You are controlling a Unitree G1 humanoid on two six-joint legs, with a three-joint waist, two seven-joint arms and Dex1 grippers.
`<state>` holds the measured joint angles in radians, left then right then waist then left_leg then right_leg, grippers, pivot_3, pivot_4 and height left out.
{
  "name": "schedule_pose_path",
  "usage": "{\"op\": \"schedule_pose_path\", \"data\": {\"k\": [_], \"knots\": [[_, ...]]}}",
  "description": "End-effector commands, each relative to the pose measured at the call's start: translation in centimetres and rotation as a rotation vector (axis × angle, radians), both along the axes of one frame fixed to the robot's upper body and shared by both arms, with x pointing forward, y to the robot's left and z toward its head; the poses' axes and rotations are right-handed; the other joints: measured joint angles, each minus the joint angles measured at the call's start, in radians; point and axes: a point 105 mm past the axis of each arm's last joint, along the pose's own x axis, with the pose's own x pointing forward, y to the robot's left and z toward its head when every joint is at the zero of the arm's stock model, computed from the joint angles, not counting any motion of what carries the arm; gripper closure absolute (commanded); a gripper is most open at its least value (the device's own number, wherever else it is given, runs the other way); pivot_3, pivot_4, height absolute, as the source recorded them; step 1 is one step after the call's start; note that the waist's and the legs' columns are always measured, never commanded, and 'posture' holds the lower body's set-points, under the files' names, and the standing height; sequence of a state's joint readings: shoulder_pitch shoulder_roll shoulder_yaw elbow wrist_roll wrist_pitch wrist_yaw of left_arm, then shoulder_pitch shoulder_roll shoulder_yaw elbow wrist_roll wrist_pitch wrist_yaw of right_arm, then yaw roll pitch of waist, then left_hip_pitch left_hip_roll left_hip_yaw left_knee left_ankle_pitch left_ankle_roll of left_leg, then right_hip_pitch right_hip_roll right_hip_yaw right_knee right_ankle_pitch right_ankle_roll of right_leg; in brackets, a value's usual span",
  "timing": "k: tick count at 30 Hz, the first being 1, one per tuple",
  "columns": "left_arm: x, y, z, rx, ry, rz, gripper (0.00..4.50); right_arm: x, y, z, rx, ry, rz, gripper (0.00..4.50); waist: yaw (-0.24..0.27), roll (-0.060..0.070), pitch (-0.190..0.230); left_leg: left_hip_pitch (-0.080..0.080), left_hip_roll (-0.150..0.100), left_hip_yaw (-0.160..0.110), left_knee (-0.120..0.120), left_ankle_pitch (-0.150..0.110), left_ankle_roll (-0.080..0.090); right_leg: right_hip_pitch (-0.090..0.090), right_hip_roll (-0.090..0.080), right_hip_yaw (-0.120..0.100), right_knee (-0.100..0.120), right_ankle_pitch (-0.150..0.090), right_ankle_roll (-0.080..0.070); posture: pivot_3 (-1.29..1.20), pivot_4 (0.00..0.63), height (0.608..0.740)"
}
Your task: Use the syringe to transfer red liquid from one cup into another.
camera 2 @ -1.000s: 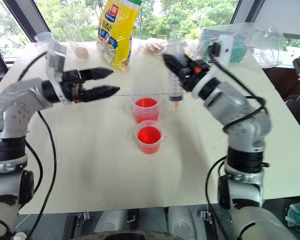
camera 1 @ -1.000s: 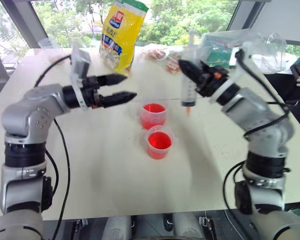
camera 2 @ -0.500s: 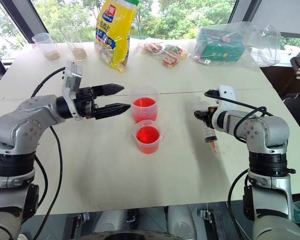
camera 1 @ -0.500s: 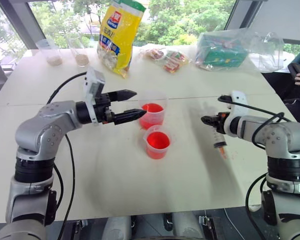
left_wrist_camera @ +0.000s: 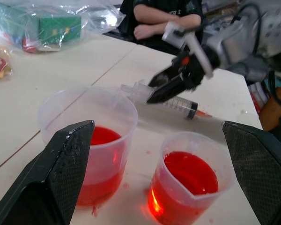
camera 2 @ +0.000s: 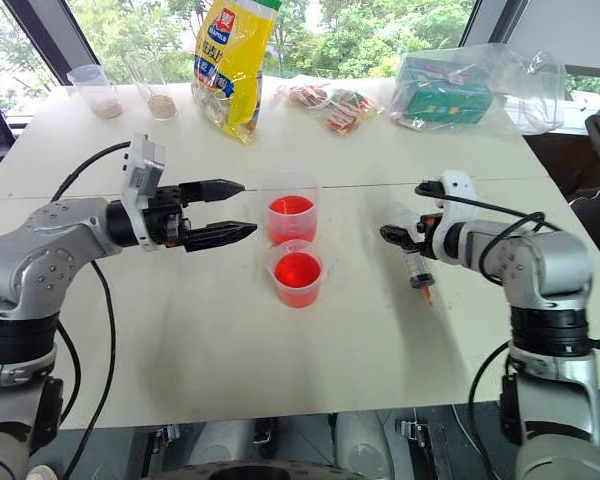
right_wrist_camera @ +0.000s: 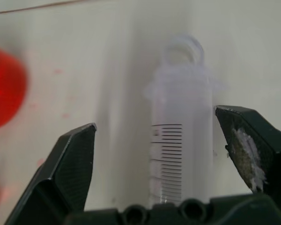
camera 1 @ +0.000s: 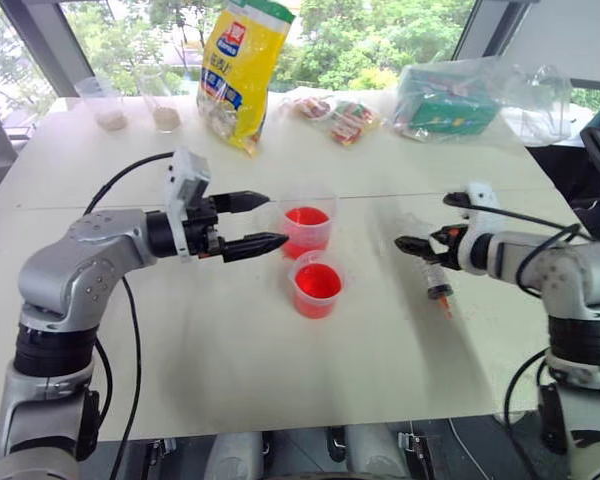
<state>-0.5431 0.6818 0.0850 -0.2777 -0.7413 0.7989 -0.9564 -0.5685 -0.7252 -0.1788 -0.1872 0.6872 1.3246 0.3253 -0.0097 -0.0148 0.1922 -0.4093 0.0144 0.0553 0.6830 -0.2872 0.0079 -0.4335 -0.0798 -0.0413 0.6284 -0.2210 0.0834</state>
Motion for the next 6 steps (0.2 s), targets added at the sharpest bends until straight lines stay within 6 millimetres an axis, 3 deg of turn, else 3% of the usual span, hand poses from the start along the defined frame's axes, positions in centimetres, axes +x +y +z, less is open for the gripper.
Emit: {"op": "schedule_pose_path", "data": {"k": [1, 6], "knots": [[-0.8, 0.5, 0.7, 0.026, -0.033, -0.019, 0.00, -3.3, 2.1, 5.3, 0.044, -0.134, 0.241, 0.05, 0.000, 0.000, 0.000, 0.000, 0.000, 0.000, 0.000, 0.000, 0.000, 0.000, 0.000, 0.000, 0.000, 0.000, 0.000, 0.00, 0.150, 0.740], [-0.8, 1.2, 0.6, 0.043, -0.027, -0.013, 0.00, -7.8, 3.5, 7.4, 0.069, -0.143, 0.465, 0.05, 0.000, -0.001, 0.000, 0.000, 0.001, -0.001, 0.000, 0.000, 0.000, 0.000, 0.000, 0.000, -0.001, 0.000, 0.000, 0.00, 0.150, 0.740]]}}
